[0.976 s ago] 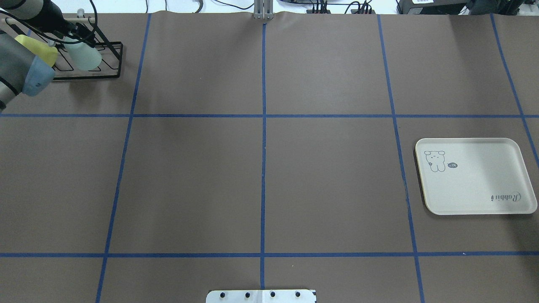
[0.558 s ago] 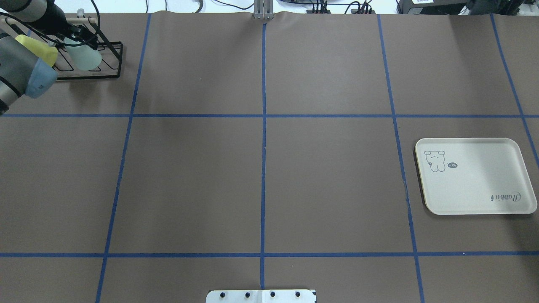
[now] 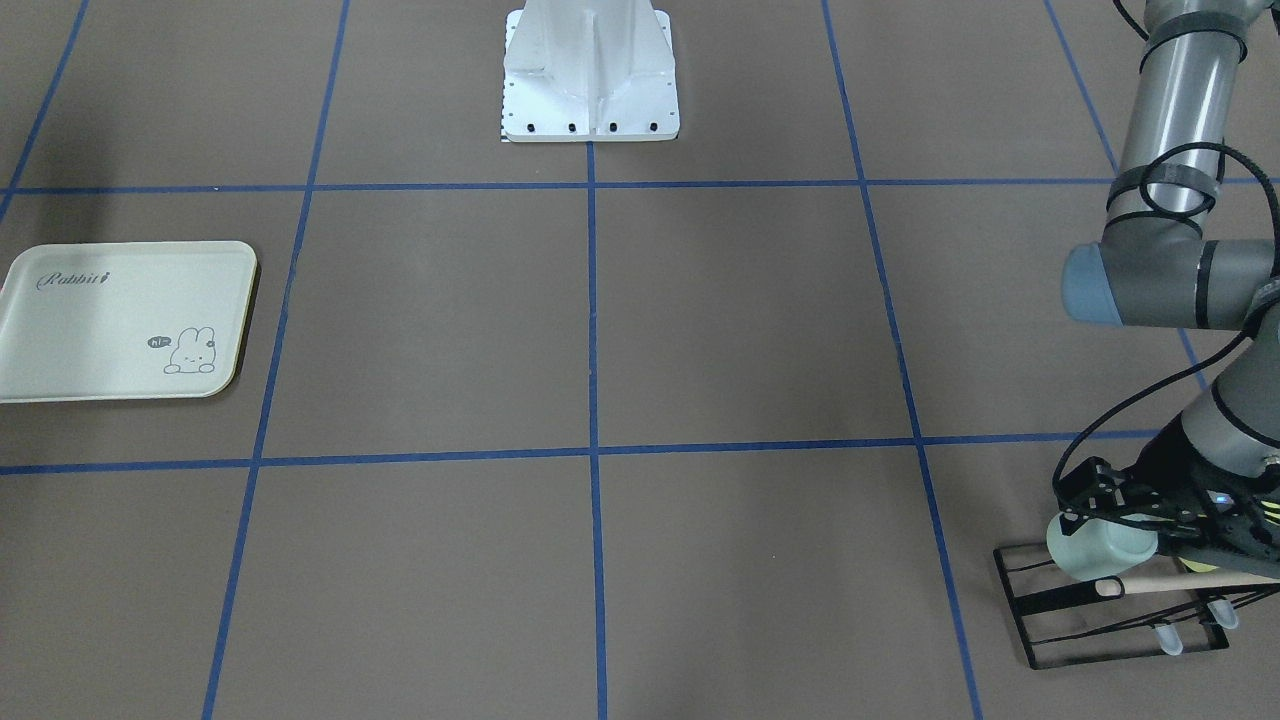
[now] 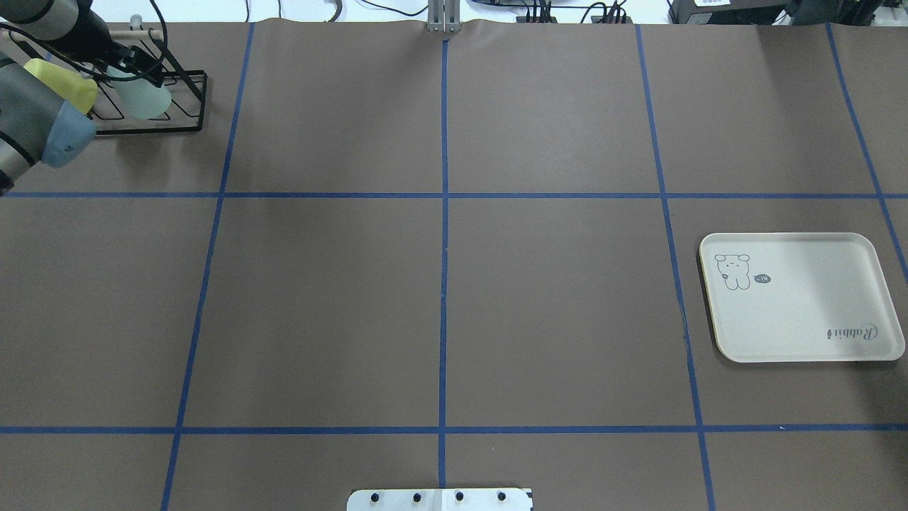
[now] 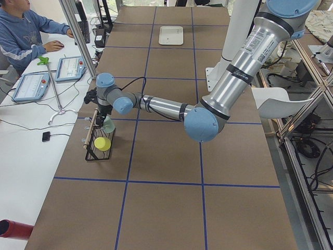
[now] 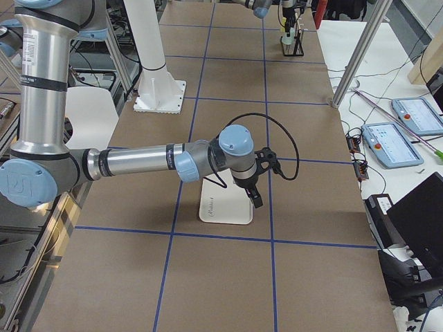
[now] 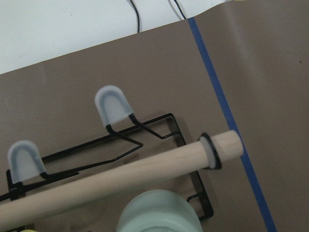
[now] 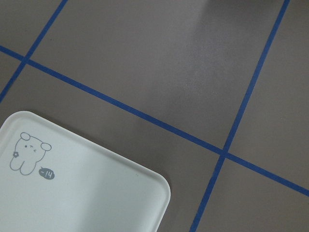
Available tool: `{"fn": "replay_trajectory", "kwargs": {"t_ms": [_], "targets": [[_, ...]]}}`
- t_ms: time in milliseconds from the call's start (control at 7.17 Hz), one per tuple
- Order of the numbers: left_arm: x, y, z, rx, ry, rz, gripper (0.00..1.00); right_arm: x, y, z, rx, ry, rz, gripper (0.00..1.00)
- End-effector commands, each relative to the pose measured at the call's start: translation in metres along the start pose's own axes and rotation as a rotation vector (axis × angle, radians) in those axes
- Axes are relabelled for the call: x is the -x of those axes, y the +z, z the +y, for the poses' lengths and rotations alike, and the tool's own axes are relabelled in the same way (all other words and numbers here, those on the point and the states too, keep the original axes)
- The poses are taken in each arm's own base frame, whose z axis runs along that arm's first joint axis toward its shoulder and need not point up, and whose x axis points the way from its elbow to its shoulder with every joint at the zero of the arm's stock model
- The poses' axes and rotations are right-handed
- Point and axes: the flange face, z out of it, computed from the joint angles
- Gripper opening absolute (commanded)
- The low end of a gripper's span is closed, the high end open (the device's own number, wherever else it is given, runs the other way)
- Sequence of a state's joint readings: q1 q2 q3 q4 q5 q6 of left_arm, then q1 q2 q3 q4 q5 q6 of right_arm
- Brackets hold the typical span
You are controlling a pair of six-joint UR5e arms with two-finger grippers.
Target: Left arm grabs green cup and hands to right arm on tray
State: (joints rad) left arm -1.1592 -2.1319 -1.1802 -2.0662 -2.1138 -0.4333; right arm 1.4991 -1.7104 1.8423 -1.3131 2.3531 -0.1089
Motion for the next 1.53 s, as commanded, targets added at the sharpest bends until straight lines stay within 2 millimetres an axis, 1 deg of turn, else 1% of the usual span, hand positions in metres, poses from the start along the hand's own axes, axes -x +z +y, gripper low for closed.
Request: {"fn": "replay_trajectory", "kwargs": {"t_ms": [0, 139, 279, 418, 558, 697, 836, 976, 1115, 1255, 1394], "targets": [[0.0, 0.001, 0.0, 0.006, -0.003, -0.002, 0.86, 0.0, 0.0, 0.0, -0.001, -0.001, 0.0, 1.0], [0.0, 0.001, 0.001, 0.007, -0.004, -0.002, 0.65, 0.0, 0.0, 0.0, -0.002, 0.001, 0.001, 1.0], [0.002, 0.001, 0.002, 0.007, -0.005, -0.004, 0.31, 0.0, 0.0, 0.0, -0.002, 0.001, 0.001, 1.0], [0.002, 0.001, 0.002, 0.004, 0.002, -0.004, 0.01, 0.0, 0.0, 0.0, -0.002, 0.0, 0.001, 1.0], [0.004, -0.001, 0.001, -0.011, 0.005, -0.02, 0.0, 0.0, 0.0, 0.0, -0.002, 0.0, 0.001, 1.0], [0.006, -0.007, -0.002, -0.024, 0.003, -0.024, 0.0, 0.0, 0.0, 0.0, -0.002, 0.0, 0.001, 1.0], [0.015, -0.016, -0.005, -0.038, -0.004, -0.029, 0.0, 0.0, 0.0, 0.0, -0.002, 0.0, 0.001, 1.0], [0.014, -0.032, -0.011, -0.063, 0.0, -0.018, 0.0, 0.0, 0.0, 0.0, -0.002, 0.0, 0.001, 1.0], [0.022, -0.05, -0.008, -0.085, -0.008, -0.02, 0.0, 0.0, 0.0, 0.0, -0.002, 0.0, 0.001, 1.0], [0.02, -0.06, 0.001, -0.099, 0.0, -0.011, 0.0, 0.0, 0.0, 0.0, -0.001, -0.001, 0.0, 1.0], [0.027, -0.076, 0.011, -0.1, -0.006, 0.033, 0.0, 0.0, -0.001, 0.0, -0.003, -0.001, 0.001, 1.0]]}}
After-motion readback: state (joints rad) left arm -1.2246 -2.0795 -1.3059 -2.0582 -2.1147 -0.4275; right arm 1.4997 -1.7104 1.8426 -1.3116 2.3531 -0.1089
